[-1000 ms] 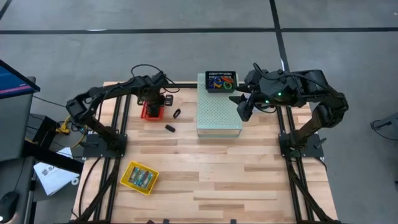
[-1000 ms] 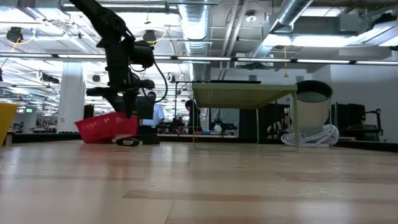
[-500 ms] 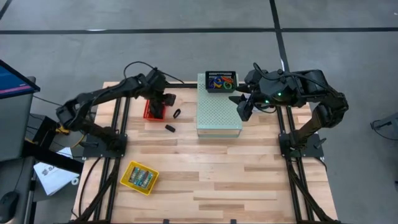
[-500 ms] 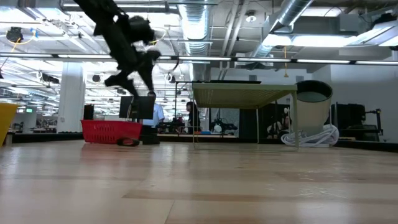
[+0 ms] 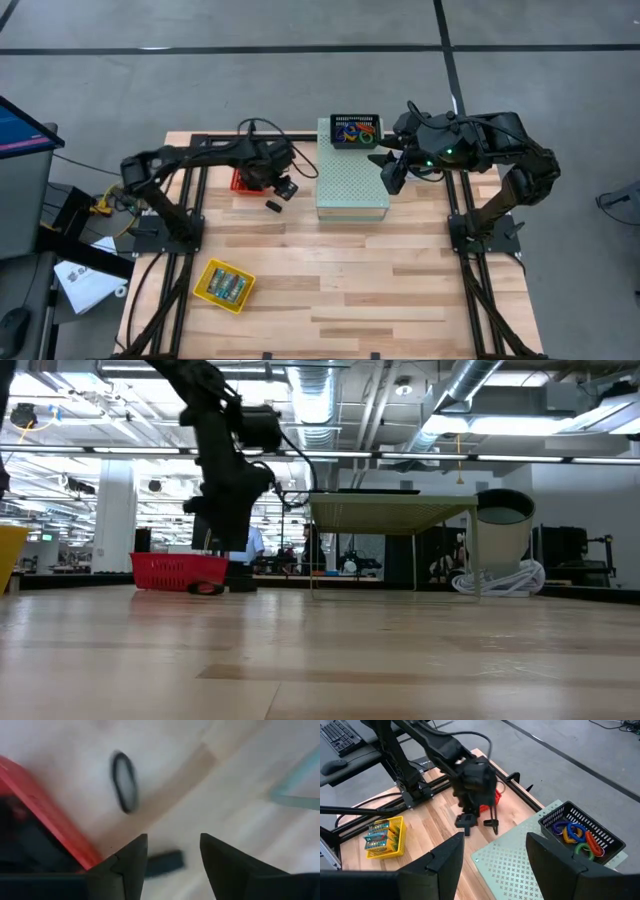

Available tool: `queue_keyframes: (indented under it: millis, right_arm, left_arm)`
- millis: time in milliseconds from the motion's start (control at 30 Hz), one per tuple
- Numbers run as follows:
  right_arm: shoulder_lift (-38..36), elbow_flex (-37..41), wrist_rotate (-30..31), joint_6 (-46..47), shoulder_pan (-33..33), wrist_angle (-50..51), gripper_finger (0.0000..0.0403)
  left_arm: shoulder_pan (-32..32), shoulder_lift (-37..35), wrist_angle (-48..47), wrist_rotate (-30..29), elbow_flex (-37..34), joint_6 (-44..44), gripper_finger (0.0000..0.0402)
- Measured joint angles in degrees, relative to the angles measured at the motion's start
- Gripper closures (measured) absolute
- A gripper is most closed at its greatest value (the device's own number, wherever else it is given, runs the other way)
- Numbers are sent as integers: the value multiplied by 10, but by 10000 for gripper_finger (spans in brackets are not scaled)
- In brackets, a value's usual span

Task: Pick & Place Office Desk Supplies
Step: Put the black rubber band into the red bin

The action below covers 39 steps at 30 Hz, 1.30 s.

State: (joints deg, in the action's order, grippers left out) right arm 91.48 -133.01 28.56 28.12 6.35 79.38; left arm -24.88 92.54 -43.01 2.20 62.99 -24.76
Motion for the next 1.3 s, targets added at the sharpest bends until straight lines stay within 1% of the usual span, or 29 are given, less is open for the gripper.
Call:
queue_keyframes:
  millis: [100, 167, 333, 500, 667, 967, 1067, 1167, 1300]
  right_arm:
    - [0, 0, 0, 4, -1, -2, 193]
    - [0, 0, 0, 10, 0, -2, 193]
    - [0, 0, 0, 19, 0, 0, 193]
    - [0, 0, 0, 25, 0, 1, 193]
    - [0, 0, 0, 25, 0, 1, 193]
    - [0, 0, 1, 25, 0, 1, 193]
    - [0, 0, 1, 28, 0, 1, 193]
    - [0, 0, 1, 30, 0, 1, 193]
    - [0, 0, 1, 34, 0, 1, 193]
  left_arm:
    - [-1, 38, -19, -44, 38, 39, 215]
    - [-8, 60, -18, -53, 63, 54, 210]
    - [-28, 112, -17, -47, 91, 76, 203]
    - [-39, 143, -23, -43, 93, 83, 202]
    - [-40, 152, -20, -43, 93, 93, 211]
    - [-38, 152, -7, -44, 92, 98, 256]
    - [-38, 152, -5, -44, 92, 96, 255]
    - [-38, 152, -1, -44, 90, 95, 244]
    - [-34, 152, 2, -33, 65, 91, 231]
